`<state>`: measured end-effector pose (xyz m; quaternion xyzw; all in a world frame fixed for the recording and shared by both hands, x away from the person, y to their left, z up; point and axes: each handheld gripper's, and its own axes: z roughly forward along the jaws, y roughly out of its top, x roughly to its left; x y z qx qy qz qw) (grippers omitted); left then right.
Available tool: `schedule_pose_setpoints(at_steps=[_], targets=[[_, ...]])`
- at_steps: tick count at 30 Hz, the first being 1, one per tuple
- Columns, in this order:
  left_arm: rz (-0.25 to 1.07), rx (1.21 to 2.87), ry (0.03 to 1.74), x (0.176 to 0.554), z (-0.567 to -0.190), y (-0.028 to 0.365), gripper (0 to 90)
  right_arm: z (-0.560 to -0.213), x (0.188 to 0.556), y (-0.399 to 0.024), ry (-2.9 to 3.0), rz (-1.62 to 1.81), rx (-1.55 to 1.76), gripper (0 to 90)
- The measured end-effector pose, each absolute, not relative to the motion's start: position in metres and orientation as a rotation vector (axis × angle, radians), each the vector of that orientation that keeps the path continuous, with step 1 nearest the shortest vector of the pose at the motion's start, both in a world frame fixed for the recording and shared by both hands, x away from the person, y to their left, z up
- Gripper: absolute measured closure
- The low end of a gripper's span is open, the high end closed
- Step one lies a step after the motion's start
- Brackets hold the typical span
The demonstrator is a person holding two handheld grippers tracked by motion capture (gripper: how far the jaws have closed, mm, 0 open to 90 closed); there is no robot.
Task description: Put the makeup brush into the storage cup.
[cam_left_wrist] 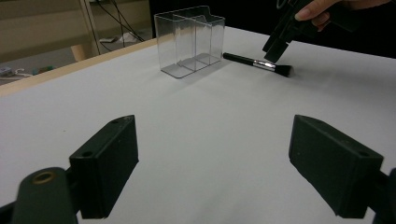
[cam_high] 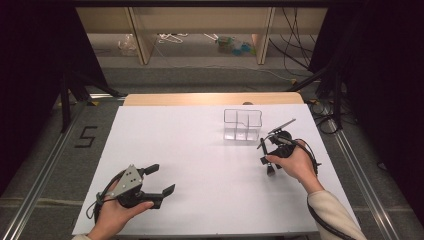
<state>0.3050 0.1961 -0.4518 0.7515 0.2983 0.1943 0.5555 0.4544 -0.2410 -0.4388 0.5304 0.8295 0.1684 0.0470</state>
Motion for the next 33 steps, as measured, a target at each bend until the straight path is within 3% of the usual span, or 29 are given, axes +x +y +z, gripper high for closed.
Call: schedule_pose_setpoints(at_steps=[18, 28, 33], targets=[[0.460, 1.783, 0.695, 0.305, -0.452, 0.196, 15.7, -0.453, 0.477, -0.232, 2.601, 0.350, 1.616, 52.2], [0.452, 1.780, 0.700, 0.305, -0.453, 0.195, 15.6, -0.452, 0.477, -0.223, 2.575, 0.214, 1.645, 72.2], [0.452, 1.784, 0.686, 0.305, -0.453, 0.194, 15.6, -0.450, 0.480, -0.224, 2.564, 0.173, 1.720, 74.7]])
